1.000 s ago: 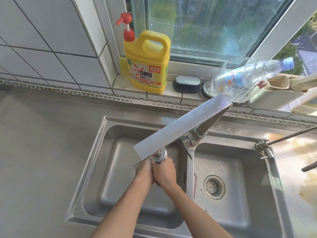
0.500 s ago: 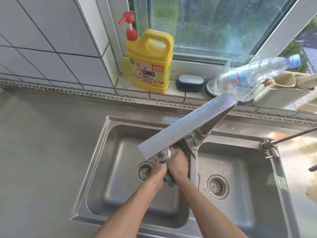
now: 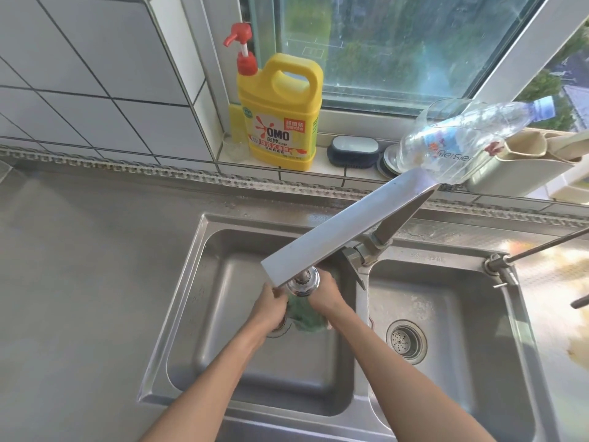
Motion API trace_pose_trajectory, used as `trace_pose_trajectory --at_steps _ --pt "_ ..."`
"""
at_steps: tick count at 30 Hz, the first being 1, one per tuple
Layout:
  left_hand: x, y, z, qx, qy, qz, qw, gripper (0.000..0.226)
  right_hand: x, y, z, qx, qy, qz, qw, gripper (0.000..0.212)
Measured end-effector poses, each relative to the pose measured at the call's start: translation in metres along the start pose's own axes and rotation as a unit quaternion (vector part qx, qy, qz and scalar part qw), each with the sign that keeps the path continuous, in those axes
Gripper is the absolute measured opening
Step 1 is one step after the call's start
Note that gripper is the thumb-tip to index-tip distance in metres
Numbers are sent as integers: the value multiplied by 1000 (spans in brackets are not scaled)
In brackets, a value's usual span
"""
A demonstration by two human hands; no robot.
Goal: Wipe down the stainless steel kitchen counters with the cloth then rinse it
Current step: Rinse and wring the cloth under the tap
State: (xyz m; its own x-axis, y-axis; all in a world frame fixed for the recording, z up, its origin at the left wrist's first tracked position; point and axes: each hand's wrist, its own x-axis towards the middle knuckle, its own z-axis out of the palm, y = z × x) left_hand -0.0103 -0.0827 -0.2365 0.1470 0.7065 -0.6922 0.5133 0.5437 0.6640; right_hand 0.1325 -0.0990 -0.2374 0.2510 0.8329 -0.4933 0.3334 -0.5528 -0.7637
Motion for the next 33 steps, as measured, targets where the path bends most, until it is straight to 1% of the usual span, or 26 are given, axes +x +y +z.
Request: trace_pose_trajectory --at_steps 1,3,4,5,7,8,10,12,14,16,17,18,19,20,21,22,23,25,27,29,30,33 --pt "2 -3 -7 18 -16 22 999 35 1 1 0 -2 -30 -19 999 8" --pt "4 -3 -17 22 -85 62 994 58 2 2 1 -2 -92 -31 995 14" --pt "3 -1 -20 38 -119 72 990 62 2 2 1 5 -117 -26 993 17" --pt "3 0 -22 60 -139 80 985 59 3 2 0 14 -138 -20 990 21" --pt "5 1 -24 85 -146 95 981 46 1 1 -6 37 -168 -3 985 28" --pt "6 1 -24 89 -145 102 980 40 -1 3 -9 52 -171 8 984 30" --pt "4 3 -23 78 -155 104 979 31 -5 8 -17 87 -146 35 985 39" --pt "1 8 -21 32 -163 93 982 33 -10 16 -23 132 -101 59 984 52" --pt "-1 13 -16 -26 -156 78 984 40 -19 23 -23 178 -71 76 978 58" --pt "-2 17 -11 -63 -131 74 987 49 -29 28 -18 247 -78 124 958 63" --pt "-1 19 -8 -80 -120 74 987 50 -33 32 -14 296 -100 148 938 63" --pt "0 20 -6 -96 -113 73 986 46 -35 35 -10 351 -131 161 913 64" --pt "0 21 -5 -114 -110 71 985 38 -37 37 -5 403 -150 165 888 63" --pt "0 21 -4 -134 -107 64 983 28 -38 37 -1 446 -148 170 866 60" --pt "0 21 -4 -153 -98 51 982 24 -37 34 2 466 -125 180 857 57" --pt "0 20 -4 -166 -72 35 983 25 -37 32 4 463 -93 187 861 52" --pt "2 19 -4 -168 -35 22 985 28 -37 30 5 435 -54 185 880 45" --pt "5 16 -5 -166 29 -8 986 32 -35 24 4 359 15 148 922 28" --pt "4 16 -4 -199 45 -43 978 35 -32 15 4 273 74 70 956 16" --pt "-1 22 3 -258 35 -84 962 30 -35 4 11 165 101 -13 981 10" --pt "-2 25 8 -282 36 -91 954 26 -38 0 17 113 98 -25 989 13" --pt "-3 31 20 -337 46 -97 935 24 -50 -6 38 -2 112 -1 994 49"
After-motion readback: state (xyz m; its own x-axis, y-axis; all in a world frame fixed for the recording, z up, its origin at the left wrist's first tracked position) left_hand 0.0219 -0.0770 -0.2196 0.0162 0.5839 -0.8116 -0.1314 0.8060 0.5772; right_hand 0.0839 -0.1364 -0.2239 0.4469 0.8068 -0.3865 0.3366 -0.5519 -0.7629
